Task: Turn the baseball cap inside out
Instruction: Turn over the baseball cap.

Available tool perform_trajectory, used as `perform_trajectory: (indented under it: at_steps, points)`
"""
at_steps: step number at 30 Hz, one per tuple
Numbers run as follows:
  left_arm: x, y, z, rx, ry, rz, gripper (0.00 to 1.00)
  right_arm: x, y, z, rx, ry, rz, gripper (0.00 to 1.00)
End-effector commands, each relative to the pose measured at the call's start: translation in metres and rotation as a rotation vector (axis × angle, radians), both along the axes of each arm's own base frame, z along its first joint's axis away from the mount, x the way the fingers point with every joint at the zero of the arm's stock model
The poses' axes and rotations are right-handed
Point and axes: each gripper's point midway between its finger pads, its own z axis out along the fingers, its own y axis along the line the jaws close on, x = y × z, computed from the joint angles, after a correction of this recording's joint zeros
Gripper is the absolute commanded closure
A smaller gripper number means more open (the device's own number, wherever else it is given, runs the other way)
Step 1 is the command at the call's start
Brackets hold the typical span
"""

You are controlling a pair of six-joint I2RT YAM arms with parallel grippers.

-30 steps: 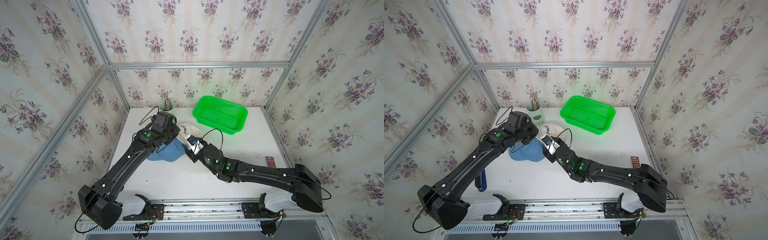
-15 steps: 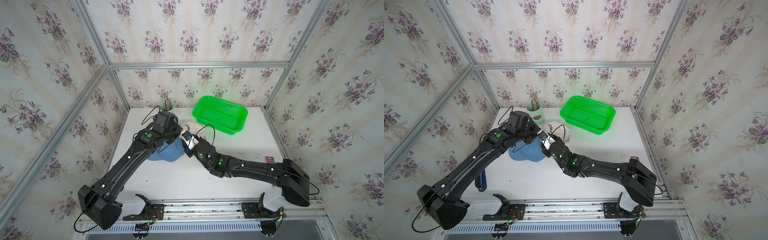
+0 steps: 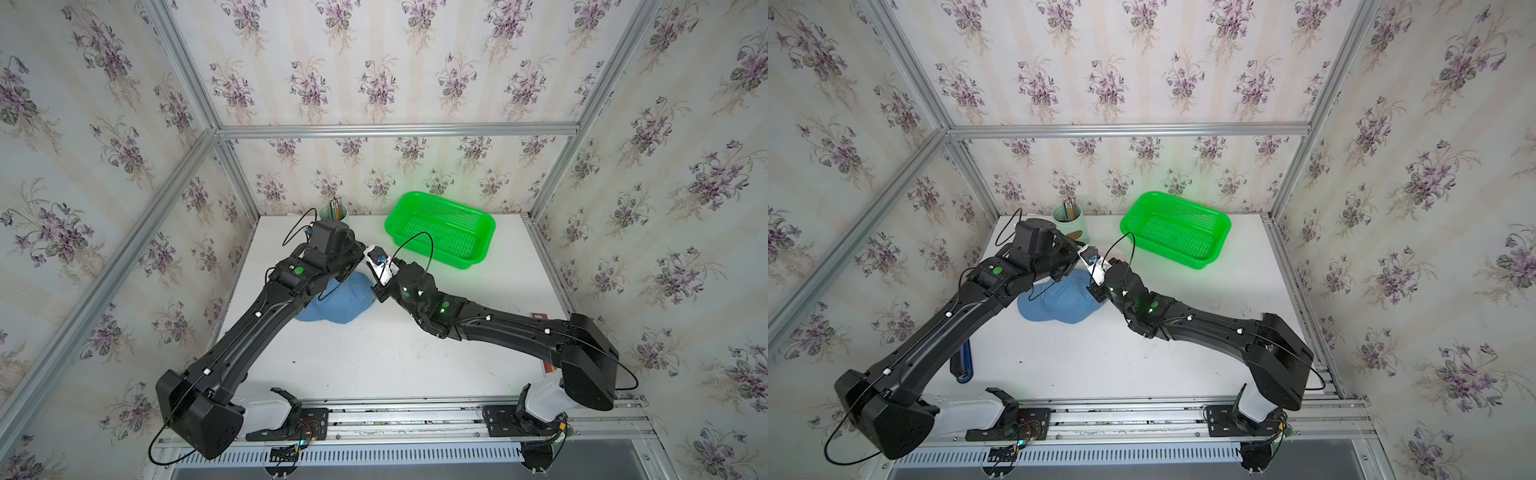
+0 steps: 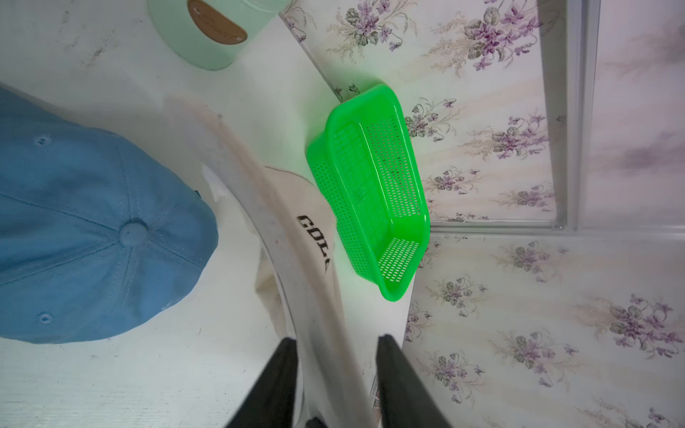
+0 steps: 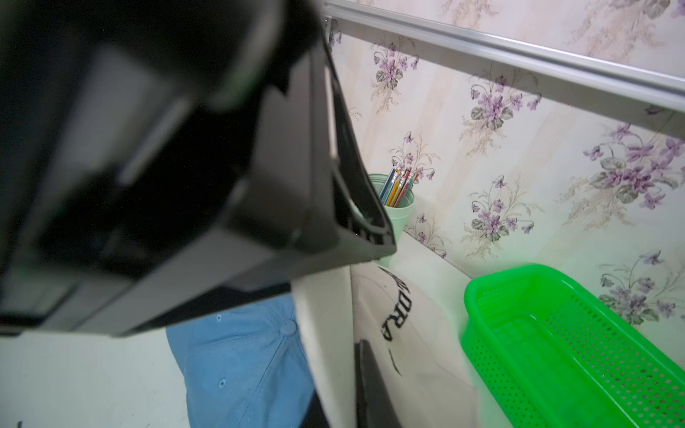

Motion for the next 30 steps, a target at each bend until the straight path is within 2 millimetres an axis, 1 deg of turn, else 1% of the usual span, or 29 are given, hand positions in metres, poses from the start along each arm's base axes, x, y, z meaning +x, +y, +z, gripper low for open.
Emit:
perform_trajectory:
  at_steps: [1,2,3,6,7,9,10,11,12,15,16,17,18,19,21,24,27,29,30]
  points:
    - [-0.004,-0.01,0.012,0.066,-0.075,-0.138,0.46,0.008,-0.024,-0.015,0.064,0.136,-0.064,1.0]
    - [-0.004,-0.008,0.014,0.089,-0.091,-0.138,0.4,0.009,-0.03,-0.014,0.09,0.158,-0.062,1.0]
    - [-0.004,-0.004,0.015,0.109,-0.1,-0.132,0.39,0.011,-0.038,-0.013,0.12,0.181,-0.06,1.0]
    - [0.0,0.002,0.029,0.178,-0.177,-0.158,0.32,0.015,-0.058,-0.009,0.178,0.229,-0.055,1.0]
    - [0.002,0.001,0.038,0.216,-0.227,-0.191,0.32,0.018,-0.065,-0.007,0.197,0.252,-0.06,1.0]
    - [0.0,-0.004,0.05,0.303,-0.3,-0.271,0.34,0.023,-0.075,-0.002,0.245,0.305,-0.055,1.0]
    - [-0.002,-0.011,0.057,0.356,-0.36,-0.336,0.36,0.025,-0.08,0.004,0.271,0.325,-0.052,1.0]
    - [-0.005,-0.017,0.059,0.414,-0.405,-0.39,0.38,0.025,-0.084,0.011,0.297,0.341,-0.046,1.0]
    - [-0.008,-0.022,0.057,0.461,-0.434,-0.436,0.4,0.026,-0.088,0.017,0.32,0.358,-0.043,1.0]
    - [-0.027,-0.048,0.048,0.561,-0.546,-0.626,0.44,0.032,-0.102,0.036,0.411,0.44,-0.005,1.0]
    - [-0.037,-0.058,0.044,0.585,-0.593,-0.696,0.44,0.036,-0.109,0.041,0.448,0.467,0.01,1.0]
    - [-0.046,-0.064,0.04,0.619,-0.626,-0.731,0.44,0.039,-0.115,0.046,0.482,0.489,0.021,1.0]
    - [-0.052,-0.07,0.036,0.639,-0.646,-0.765,0.48,0.045,-0.125,0.049,0.508,0.501,0.014,1.0]
    - [-0.058,-0.074,0.031,0.654,-0.662,-0.801,0.49,0.049,-0.132,0.053,0.531,0.512,0.023,1.0]
    - [-0.069,-0.086,0.023,0.667,-0.685,-0.861,0.51,0.051,-0.135,0.059,0.562,0.535,0.045,1.0]
    - [-0.084,-0.109,0.013,0.67,-0.74,-0.948,0.5,0.055,-0.134,0.061,0.593,0.575,0.071,1.0]
    - [-0.078,-0.121,-0.001,0.727,-0.716,-0.942,0.5,0.054,-0.128,0.063,0.639,0.619,0.11,1.0]
    - [-0.067,-0.121,-0.009,0.753,-0.688,-0.896,0.5,0.053,-0.126,0.063,0.664,0.644,0.124,1.0]
    - [-0.064,-0.121,-0.01,0.755,-0.688,-0.875,0.51,0.053,-0.125,0.064,0.672,0.649,0.128,1.0]
